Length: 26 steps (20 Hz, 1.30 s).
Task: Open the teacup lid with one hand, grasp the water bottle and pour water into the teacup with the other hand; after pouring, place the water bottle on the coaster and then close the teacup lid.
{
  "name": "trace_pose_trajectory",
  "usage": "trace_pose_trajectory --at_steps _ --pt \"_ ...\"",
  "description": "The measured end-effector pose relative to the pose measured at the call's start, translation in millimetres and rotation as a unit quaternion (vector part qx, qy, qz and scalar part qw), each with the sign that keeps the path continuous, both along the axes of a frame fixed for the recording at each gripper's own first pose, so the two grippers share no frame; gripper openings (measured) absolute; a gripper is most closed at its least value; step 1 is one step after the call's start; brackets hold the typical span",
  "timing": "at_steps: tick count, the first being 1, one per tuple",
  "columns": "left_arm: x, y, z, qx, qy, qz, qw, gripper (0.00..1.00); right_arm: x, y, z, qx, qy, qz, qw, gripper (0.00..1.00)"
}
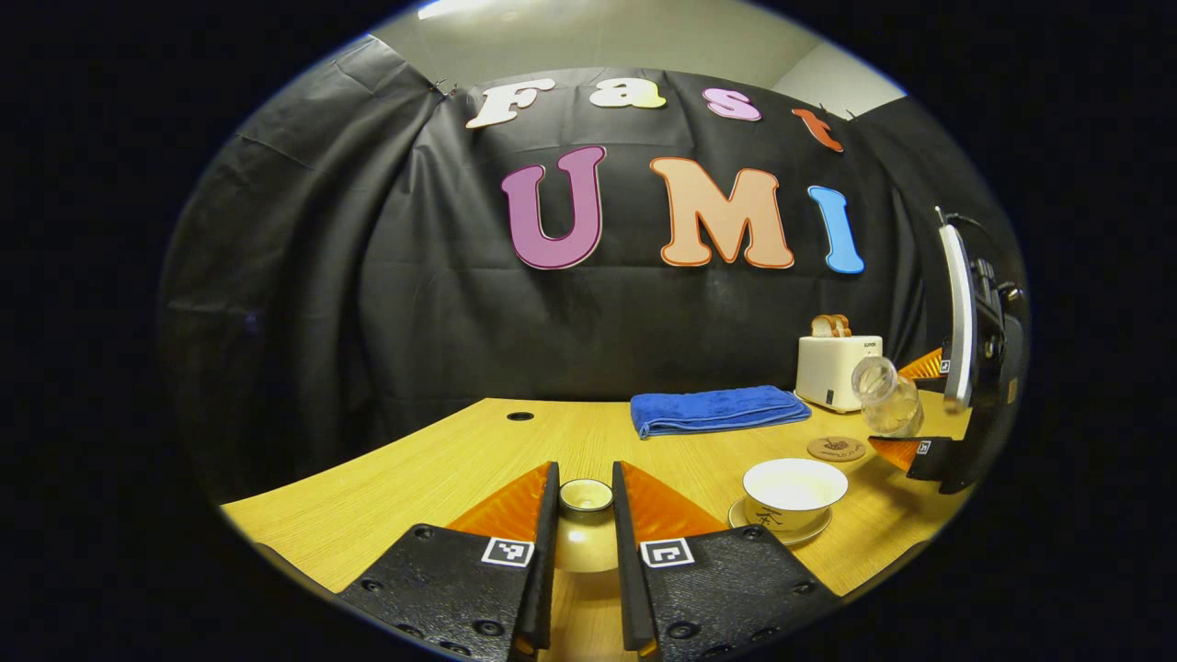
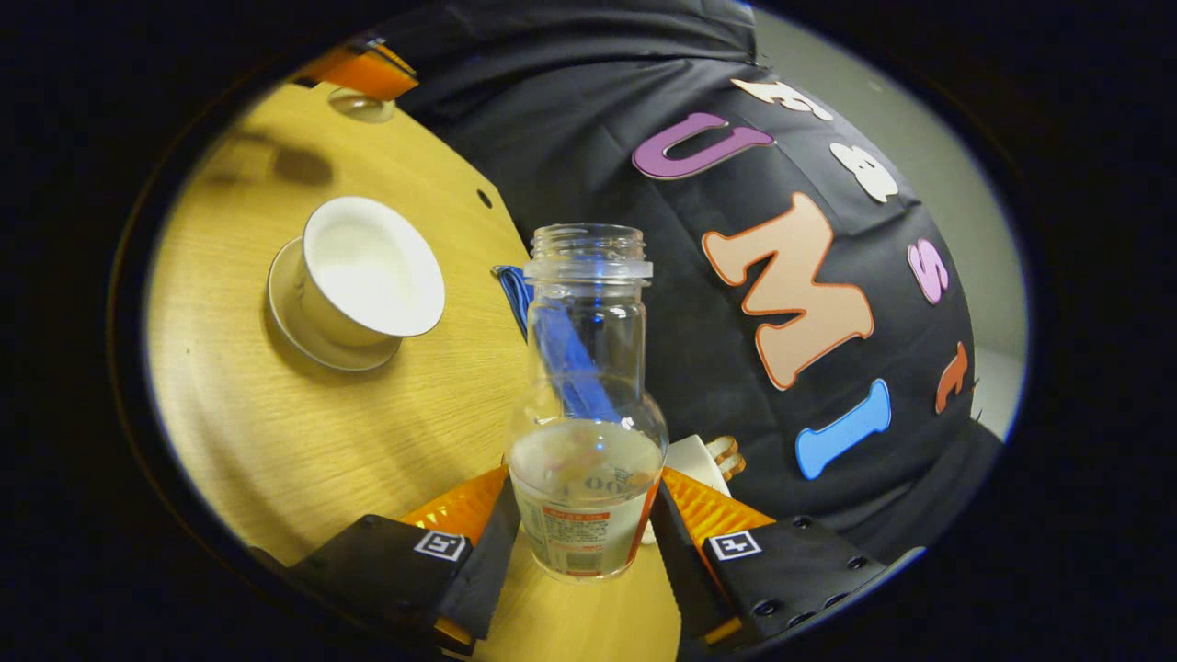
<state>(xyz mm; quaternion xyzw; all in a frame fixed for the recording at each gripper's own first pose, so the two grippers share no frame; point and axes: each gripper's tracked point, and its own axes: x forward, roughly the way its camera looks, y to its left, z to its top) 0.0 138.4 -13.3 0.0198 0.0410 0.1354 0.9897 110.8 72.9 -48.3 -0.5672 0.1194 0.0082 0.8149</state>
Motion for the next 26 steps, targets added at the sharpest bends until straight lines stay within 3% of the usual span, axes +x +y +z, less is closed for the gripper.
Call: trace_pose_trajectory --at_steps 8,23,26 --pt "0 0 0 0.000 0.000 0.000 1.000 0.28 5 11 -6 -0.125 0.002 0.043 0.991 0.80" --pt "-1 -1 1 0.000 -0.001 0.000 1.000 0.29 10 19 1 -0.261 -0.008 0.074 0.963 0.79" --pt "-1 -1 0 0.000 -0.001 0.001 1.000 0.28 13 25 8 -0.294 -0.019 0.084 0.952 0.80"
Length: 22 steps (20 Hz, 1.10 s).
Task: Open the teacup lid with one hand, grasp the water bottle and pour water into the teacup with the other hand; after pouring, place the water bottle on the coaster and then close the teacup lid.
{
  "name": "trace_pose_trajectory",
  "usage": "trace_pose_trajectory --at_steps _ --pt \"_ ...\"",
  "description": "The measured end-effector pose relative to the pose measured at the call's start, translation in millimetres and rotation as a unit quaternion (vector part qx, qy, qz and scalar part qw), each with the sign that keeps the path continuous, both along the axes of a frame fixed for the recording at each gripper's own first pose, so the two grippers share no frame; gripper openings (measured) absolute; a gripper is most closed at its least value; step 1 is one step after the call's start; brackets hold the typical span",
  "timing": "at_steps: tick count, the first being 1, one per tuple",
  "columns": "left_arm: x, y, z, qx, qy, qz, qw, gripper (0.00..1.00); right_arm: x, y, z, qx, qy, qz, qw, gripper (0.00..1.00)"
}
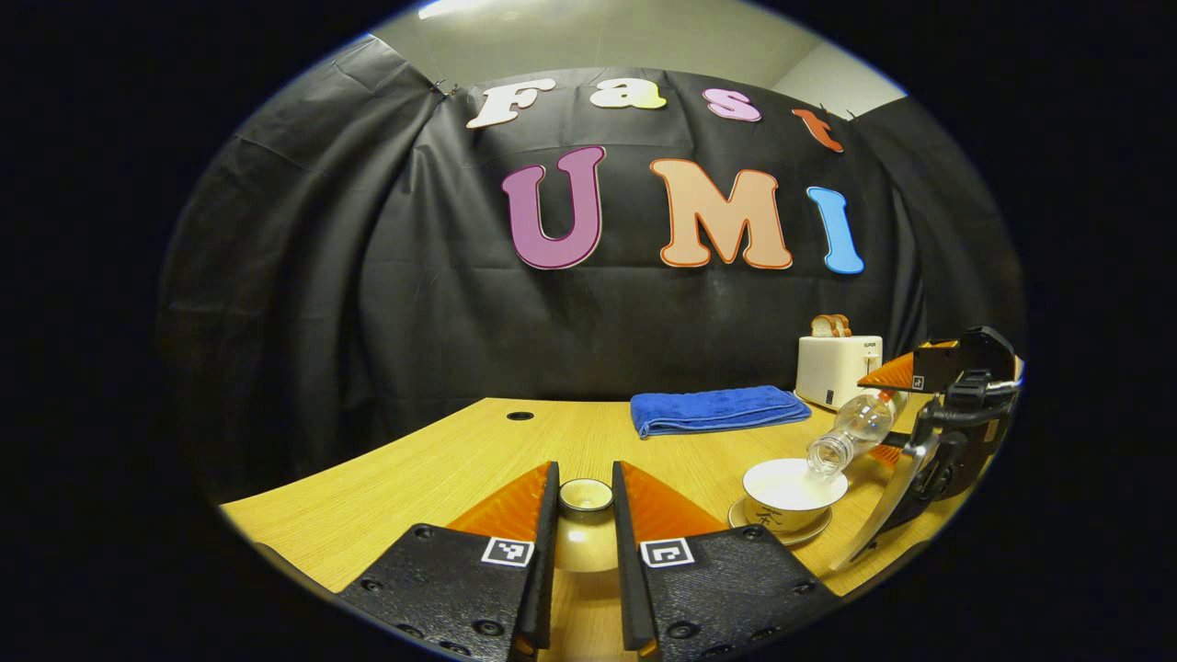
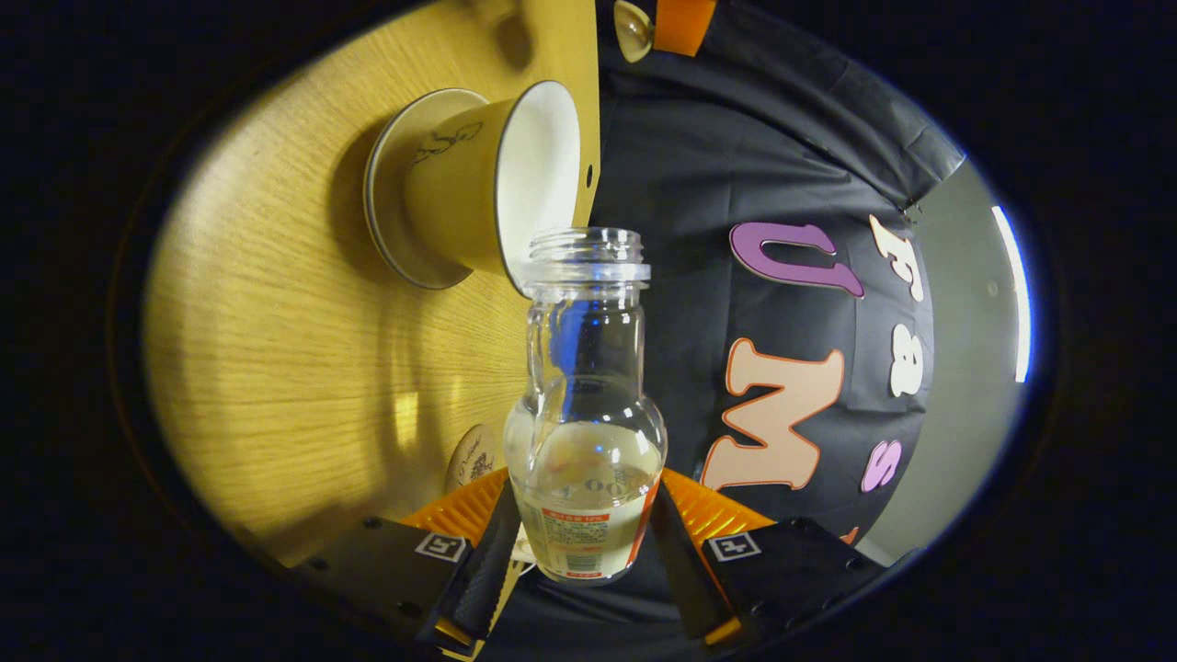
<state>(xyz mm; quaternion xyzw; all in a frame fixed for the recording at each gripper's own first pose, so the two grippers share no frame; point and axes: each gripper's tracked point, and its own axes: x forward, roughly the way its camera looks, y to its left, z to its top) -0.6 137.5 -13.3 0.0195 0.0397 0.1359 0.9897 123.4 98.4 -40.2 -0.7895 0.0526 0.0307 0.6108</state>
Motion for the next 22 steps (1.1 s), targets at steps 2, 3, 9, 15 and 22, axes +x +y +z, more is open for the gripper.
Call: trace_pose_trajectory --at_steps 2,3,9,15,22 --pt "-1 0 0 0.000 0.000 0.000 1.000 0.28 2 2 5 -0.020 -0.010 0.012 1.000 0.80" --pt "-1 0 0 0.000 0.000 0.000 1.000 0.28 2 4 6 -0.030 -0.013 0.017 0.999 0.80" --pt "0 0 0 0.000 0.000 0.000 1.000 0.28 -2 -2 14 -0.048 -0.027 0.023 0.998 0.78" --pt "0 1 -1 0.000 0.000 0.001 1.000 0.28 4 -9 37 -0.068 -0.051 0.027 0.996 0.79" --pt "-1 2 0 0.000 0.000 0.005 1.000 0.28 5 1 47 -0.094 -0.066 0.049 0.992 0.79"
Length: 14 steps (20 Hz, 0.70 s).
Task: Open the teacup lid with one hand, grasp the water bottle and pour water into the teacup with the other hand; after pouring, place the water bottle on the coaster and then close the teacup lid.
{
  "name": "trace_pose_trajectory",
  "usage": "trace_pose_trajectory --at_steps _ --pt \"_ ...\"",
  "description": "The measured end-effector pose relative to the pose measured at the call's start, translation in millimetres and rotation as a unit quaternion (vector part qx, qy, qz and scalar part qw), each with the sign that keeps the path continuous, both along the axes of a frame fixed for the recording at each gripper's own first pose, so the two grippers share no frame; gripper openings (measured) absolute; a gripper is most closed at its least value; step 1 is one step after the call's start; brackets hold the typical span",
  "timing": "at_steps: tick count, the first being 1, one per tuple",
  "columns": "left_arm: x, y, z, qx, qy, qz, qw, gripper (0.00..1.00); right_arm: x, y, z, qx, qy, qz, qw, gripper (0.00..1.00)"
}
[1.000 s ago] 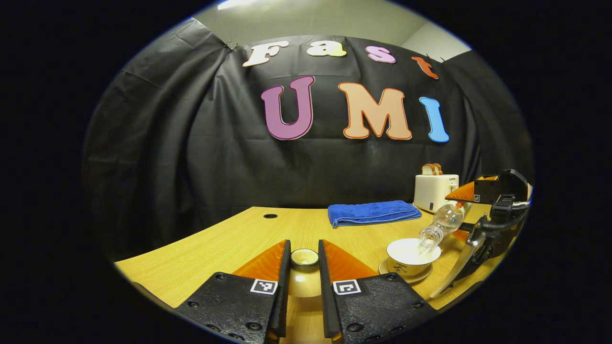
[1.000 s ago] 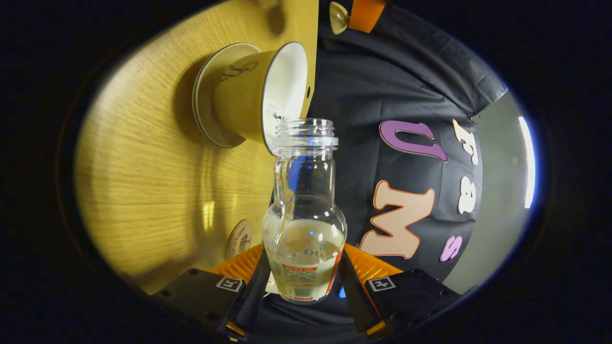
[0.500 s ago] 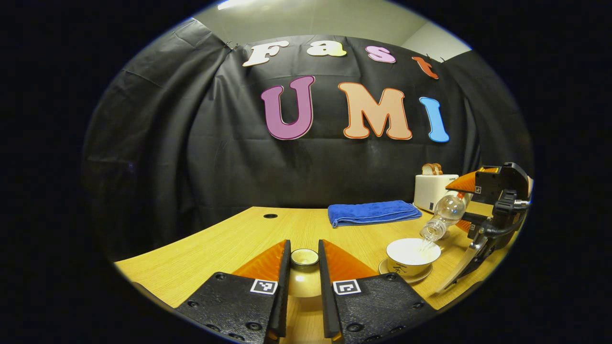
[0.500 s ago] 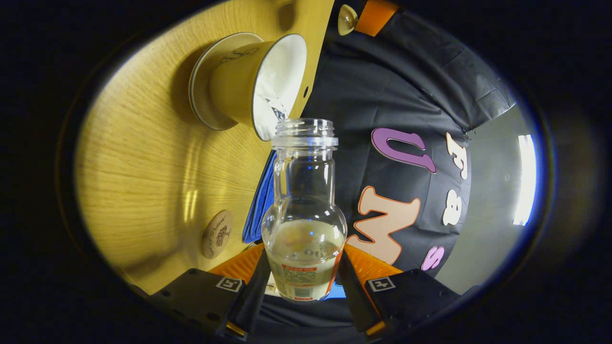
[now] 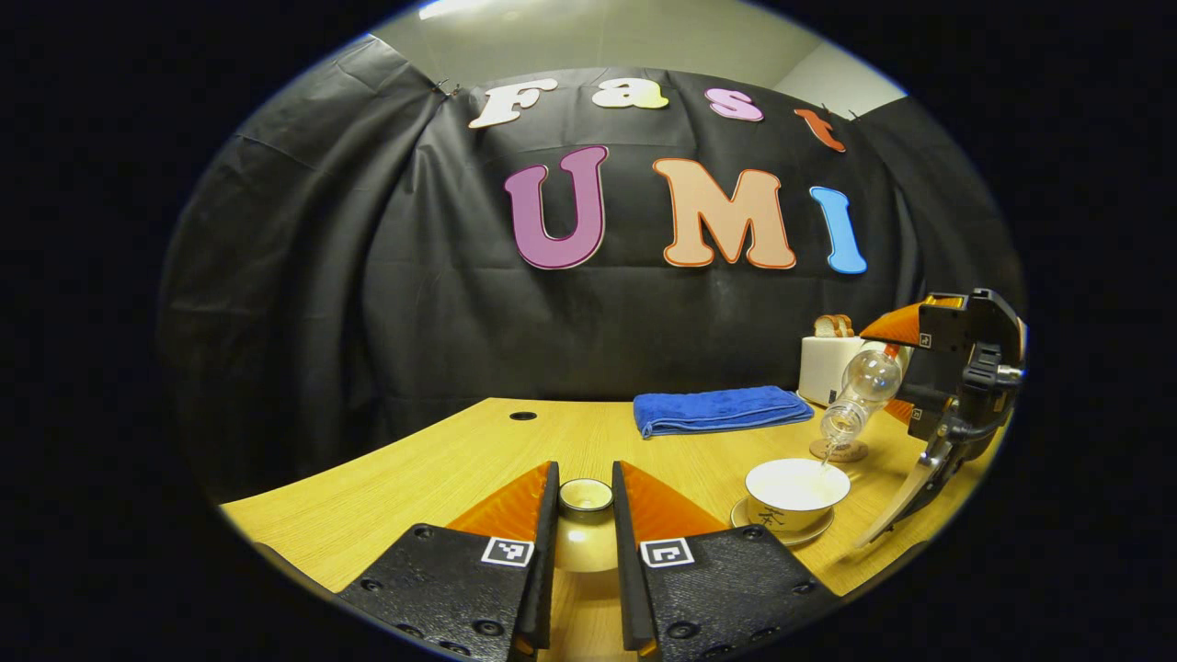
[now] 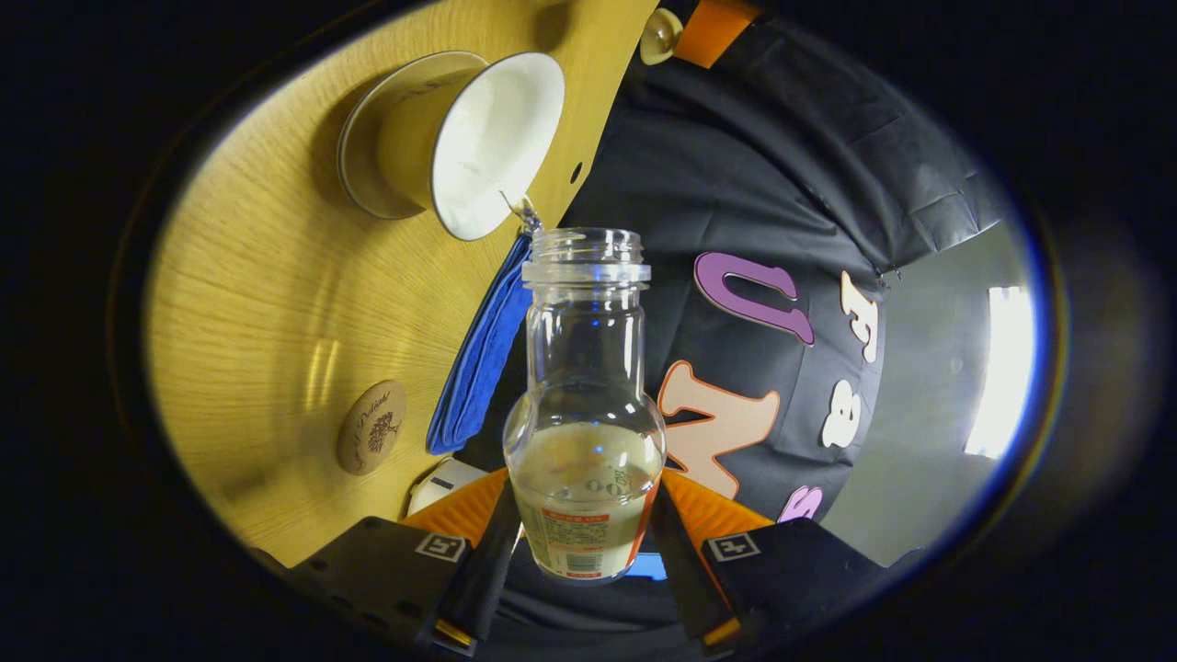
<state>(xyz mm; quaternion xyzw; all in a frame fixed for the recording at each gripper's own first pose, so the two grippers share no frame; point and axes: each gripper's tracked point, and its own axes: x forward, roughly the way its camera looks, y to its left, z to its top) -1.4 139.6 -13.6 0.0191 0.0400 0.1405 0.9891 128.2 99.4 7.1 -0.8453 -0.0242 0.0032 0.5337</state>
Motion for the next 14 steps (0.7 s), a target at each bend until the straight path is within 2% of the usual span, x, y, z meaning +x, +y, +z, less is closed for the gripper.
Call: trace_pose_trajectory --at_steps 14 --pt "1 0 0 0.000 0.000 0.000 1.000 0.28 1 18 -14 -0.061 -0.002 0.030 0.998 0.78"
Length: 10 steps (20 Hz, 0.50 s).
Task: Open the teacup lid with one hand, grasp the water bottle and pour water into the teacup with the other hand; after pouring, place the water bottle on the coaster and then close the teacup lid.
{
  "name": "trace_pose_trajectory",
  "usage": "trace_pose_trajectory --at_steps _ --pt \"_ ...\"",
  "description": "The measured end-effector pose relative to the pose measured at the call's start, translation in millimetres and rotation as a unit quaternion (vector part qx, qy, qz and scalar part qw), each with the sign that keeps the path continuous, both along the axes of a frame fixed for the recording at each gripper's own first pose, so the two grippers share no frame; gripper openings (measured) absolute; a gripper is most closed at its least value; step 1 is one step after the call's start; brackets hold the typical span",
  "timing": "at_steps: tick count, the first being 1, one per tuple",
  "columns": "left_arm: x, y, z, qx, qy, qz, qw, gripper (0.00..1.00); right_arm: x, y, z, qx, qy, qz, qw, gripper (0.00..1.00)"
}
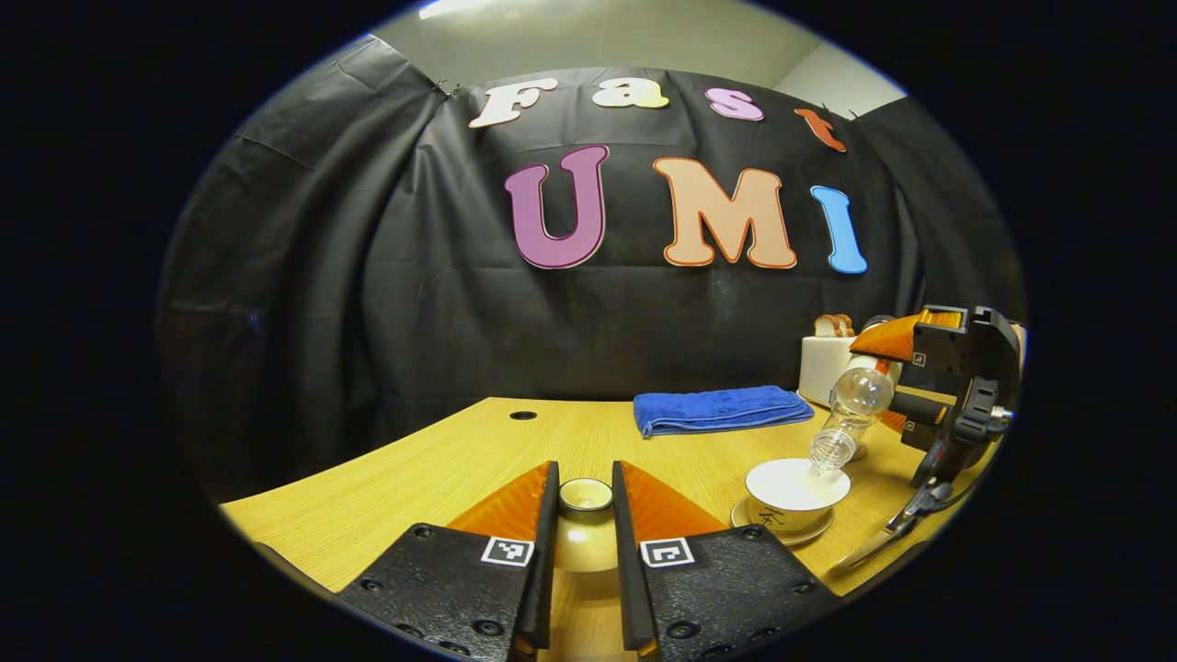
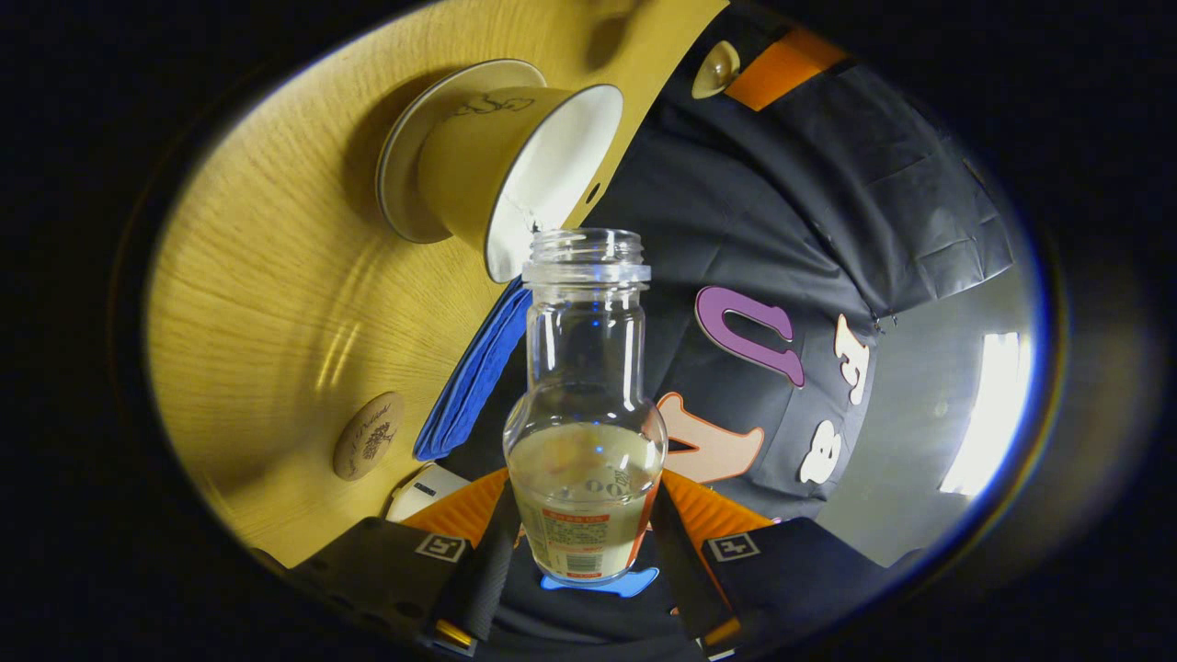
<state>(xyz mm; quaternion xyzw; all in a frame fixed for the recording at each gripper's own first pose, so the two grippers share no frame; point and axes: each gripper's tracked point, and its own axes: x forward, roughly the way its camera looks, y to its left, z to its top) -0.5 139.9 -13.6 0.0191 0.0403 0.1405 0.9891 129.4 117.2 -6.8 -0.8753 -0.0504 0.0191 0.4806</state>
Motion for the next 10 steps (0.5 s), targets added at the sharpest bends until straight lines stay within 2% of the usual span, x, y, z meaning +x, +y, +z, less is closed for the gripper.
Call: trace_pose_trajectory --at_steps 6,10 --pt "1 0 0 0.000 0.000 0.000 1.000 0.28 1 8 6 -0.035 -0.017 0.021 0.999 0.79" --pt "0 1 0 0.000 0.000 0.000 1.000 0.27 -1 14 8 -0.036 -0.020 0.033 0.999 0.79"
